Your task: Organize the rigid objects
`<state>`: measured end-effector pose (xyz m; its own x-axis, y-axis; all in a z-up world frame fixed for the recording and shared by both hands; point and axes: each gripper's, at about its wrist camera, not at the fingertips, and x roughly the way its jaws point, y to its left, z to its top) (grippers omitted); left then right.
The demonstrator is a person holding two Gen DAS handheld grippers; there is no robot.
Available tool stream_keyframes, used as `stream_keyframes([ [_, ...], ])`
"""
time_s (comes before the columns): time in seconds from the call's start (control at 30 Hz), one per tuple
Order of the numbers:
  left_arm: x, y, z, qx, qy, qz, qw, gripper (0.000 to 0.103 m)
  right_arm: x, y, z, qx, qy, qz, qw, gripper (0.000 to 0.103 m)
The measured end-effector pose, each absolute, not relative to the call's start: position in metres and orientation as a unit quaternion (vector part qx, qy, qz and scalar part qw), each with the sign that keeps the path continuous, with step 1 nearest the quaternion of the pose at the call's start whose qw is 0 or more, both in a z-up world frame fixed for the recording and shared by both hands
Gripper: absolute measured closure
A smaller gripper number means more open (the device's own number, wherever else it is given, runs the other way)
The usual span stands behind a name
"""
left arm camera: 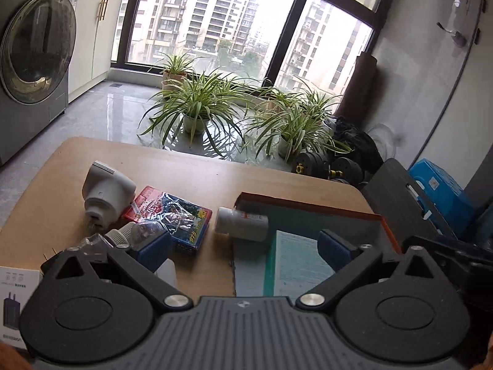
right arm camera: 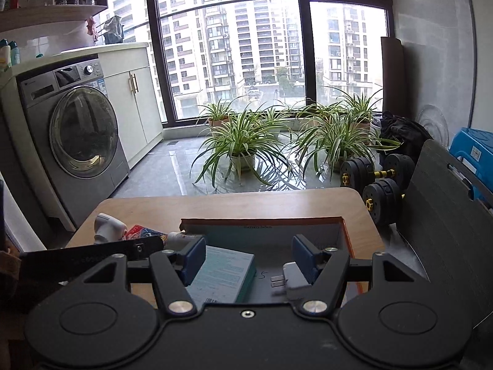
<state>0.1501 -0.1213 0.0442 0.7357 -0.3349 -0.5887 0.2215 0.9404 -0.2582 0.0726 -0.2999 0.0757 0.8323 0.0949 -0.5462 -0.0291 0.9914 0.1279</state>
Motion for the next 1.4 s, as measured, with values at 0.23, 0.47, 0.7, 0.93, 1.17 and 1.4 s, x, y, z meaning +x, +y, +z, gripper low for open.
stream_keyframes([
  [0.23, 0.095, -0.091, 0.056, -0.008, 0.341, -0.106, 0.934, 0.000, 0.039, -0.282, 0.071, 0.083, 0.310, 0.046, 0.946, 0.022],
  [0.47, 0.063, -0.023, 0.049, -0.025, 0.356, -0.057, 0.932, 0.000, 0.008, -0.239, 0.058, 0.074, 0.332, 0.076, 0.937, 0.017],
  [0.7, 0.044, 0.019, 0.046, -0.049, 0.362, -0.021, 0.931, 0.000, -0.007, -0.200, 0.056, 0.054, 0.339, 0.106, 0.933, 0.017],
  [0.93, 0.042, 0.031, 0.038, -0.060, 0.364, -0.022, 0.929, 0.000, -0.010, -0.178, 0.056, 0.037, 0.342, 0.121, 0.931, 0.016],
  [1.17, 0.043, 0.034, 0.036, -0.061, 0.365, -0.021, 0.929, 0.000, -0.011, -0.169, 0.054, 0.033, 0.347, 0.129, 0.928, 0.016],
  [1.4, 0.043, 0.035, 0.037, -0.061, 0.367, -0.017, 0.928, 0.000, -0.009, -0.161, 0.052, 0.028, 0.352, 0.136, 0.926, 0.016],
])
